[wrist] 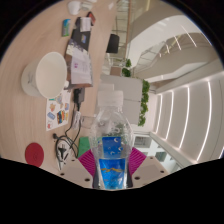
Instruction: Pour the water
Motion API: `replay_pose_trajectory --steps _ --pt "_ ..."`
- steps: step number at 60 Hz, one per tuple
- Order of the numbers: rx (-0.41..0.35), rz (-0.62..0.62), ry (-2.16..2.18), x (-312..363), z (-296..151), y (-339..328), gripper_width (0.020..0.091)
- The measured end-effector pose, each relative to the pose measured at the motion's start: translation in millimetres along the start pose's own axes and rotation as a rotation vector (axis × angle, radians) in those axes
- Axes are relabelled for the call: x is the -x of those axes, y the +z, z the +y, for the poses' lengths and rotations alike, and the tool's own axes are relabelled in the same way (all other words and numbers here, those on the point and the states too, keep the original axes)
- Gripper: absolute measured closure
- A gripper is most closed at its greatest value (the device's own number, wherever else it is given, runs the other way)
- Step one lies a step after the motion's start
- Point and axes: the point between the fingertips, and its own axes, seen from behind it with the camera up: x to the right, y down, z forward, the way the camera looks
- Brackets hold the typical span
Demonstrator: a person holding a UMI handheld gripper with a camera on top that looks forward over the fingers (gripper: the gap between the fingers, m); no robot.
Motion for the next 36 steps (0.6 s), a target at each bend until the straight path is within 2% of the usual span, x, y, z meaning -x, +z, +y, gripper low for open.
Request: replay_pose_trajectory --steps 3,16,29,36 --pt "-0.031 0.003 -0.173 9 -18 2 0.0721" --pt "-0.019 -0.026 -0.68 12 -41 9 0.0734" --pt "0.063 -0.083 -0.69 12 -41 0 0.072" --pt "0.118 -0.119 -0.412 -3 -42 -6 0.072"
